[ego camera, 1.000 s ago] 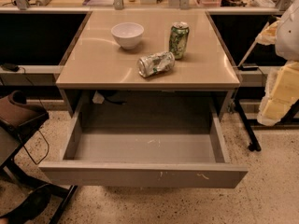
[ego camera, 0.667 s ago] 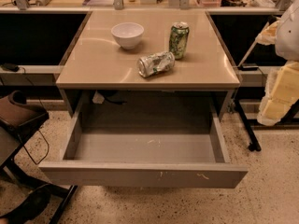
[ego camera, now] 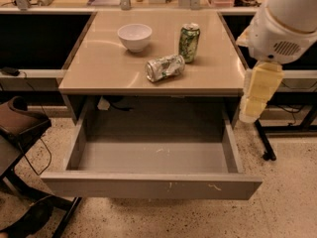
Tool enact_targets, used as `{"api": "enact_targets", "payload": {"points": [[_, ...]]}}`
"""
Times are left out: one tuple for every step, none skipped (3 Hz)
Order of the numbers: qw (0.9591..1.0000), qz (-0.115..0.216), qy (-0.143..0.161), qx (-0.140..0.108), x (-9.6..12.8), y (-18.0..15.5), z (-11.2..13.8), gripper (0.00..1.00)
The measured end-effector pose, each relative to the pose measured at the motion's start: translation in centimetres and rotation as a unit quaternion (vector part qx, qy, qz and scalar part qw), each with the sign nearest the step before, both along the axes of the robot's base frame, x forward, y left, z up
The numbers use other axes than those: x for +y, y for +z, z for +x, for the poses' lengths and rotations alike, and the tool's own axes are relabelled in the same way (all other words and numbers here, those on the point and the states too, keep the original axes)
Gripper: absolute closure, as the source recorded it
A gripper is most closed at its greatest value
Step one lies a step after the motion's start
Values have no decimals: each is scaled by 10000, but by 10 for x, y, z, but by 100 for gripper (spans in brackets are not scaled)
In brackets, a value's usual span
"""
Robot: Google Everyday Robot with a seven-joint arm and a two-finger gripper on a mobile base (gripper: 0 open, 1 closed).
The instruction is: Place 7up can into top drawer
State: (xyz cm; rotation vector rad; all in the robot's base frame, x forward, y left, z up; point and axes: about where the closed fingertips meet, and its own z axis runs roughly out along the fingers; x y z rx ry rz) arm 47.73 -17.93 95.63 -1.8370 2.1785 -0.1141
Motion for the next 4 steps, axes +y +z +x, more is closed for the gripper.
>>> {"api": "enact_targets", "payload": {"points": [[9984, -86, 551, 123, 45, -22, 29, 0], [9934, -90, 1134, 124, 93, -40, 51, 0], [9867, -168, 1613, 78, 137, -50, 72, 0], [9783, -313, 2045, -51, 181, -45, 94, 0]]}}
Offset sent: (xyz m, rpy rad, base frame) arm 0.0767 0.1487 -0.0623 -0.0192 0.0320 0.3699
